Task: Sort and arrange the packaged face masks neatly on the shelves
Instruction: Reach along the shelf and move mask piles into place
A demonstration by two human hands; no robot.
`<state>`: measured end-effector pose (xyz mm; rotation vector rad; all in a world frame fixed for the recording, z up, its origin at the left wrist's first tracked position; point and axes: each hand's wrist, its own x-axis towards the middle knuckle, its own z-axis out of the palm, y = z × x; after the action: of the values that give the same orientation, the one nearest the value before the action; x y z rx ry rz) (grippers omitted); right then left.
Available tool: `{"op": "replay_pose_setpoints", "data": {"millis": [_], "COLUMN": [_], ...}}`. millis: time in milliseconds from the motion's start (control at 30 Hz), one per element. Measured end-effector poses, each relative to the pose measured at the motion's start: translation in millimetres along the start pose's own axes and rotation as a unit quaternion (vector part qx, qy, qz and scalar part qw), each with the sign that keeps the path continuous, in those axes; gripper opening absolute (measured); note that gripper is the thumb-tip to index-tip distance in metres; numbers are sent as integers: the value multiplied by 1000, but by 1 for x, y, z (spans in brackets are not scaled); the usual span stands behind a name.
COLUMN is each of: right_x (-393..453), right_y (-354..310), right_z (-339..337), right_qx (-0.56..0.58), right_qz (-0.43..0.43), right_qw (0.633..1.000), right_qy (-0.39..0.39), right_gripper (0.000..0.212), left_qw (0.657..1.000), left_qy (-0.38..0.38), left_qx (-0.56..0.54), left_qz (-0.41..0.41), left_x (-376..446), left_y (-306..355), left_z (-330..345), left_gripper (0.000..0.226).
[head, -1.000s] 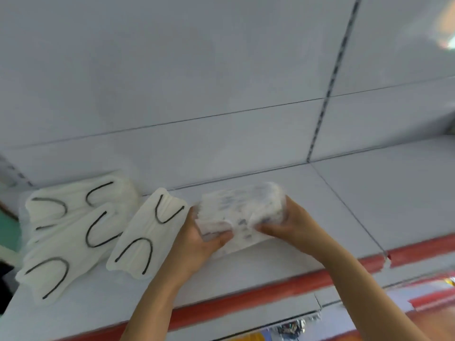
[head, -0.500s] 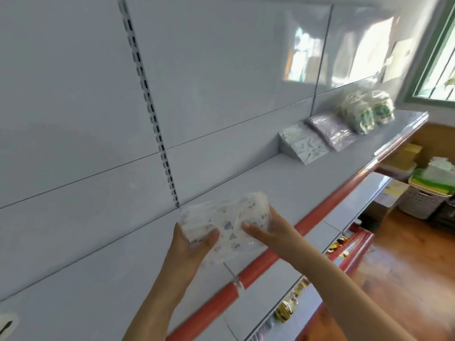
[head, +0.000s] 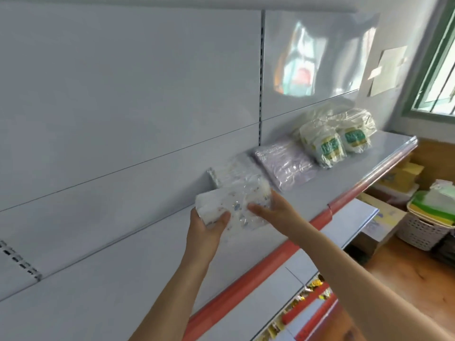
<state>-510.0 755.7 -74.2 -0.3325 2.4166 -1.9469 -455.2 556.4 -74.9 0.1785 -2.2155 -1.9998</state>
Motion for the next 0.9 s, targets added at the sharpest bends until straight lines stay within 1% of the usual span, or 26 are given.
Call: {"op": "replay_pose_setpoints", "data": {"millis": [67, 100, 200, 267, 367, 433, 500, 533, 600, 667, 700, 767, 833, 900], "right_x": [36, 53, 85, 92, 92, 89, 87, 86, 85, 84, 83, 77, 68, 71], "right_y": [1, 3, 19, 32, 40, 40, 45, 47, 56, 59, 59, 62, 66, 64], "right_z": [-22, -32, -49, -52, -56, -60, -66, -69, -79, -84, -86, -84, -81, -84], "right_qx": [-3, -6, -2, -26, -55, -114, -197, -208, -209, -246, -265, -285, -321, -346], "right_qz": [-6, -5, 35, 60, 65, 50, 17, 23, 25, 1, -14, -25, -31, -56], "right_qw": [1000, 1000, 999, 998, 996, 991, 979, 976, 977, 969, 964, 957, 941, 932], "right_qy": [-7, -18, -25, -22, -31, -41, -56, -60, -36, 2, 1, -50, -103, -94], "right_gripper": [70, 72, 73, 76, 77, 86, 108, 112, 110, 104, 101, 95, 93, 88], "left_qw": [999, 998, 993, 996, 997, 995, 993, 992, 989, 989, 990, 989, 984, 981], "left_qy": [36, 53, 82, 65, 43, 29, 16, 14, 19, 26, 29, 39, 56, 71], "left_qx": [9, 27, 80, 54, 44, 53, 70, 82, 94, 93, 91, 112, 137, 143], "left_qz": [2, 6, 16, -14, -54, -76, -94, -100, -115, -109, -104, -92, -101, -106], "left_x": [28, 41, 71, 80, 82, 82, 79, 78, 77, 80, 80, 77, 71, 64], "left_y": [5, 7, -6, -20, -28, -29, -27, -25, -26, -32, -35, -40, -40, -37], "left_z": [30, 43, 65, 73, 87, 97, 106, 110, 114, 116, 117, 119, 121, 124], "left_gripper": [46, 51, 84, 91, 105, 113, 119, 123, 123, 113, 110, 113, 117, 115]}}
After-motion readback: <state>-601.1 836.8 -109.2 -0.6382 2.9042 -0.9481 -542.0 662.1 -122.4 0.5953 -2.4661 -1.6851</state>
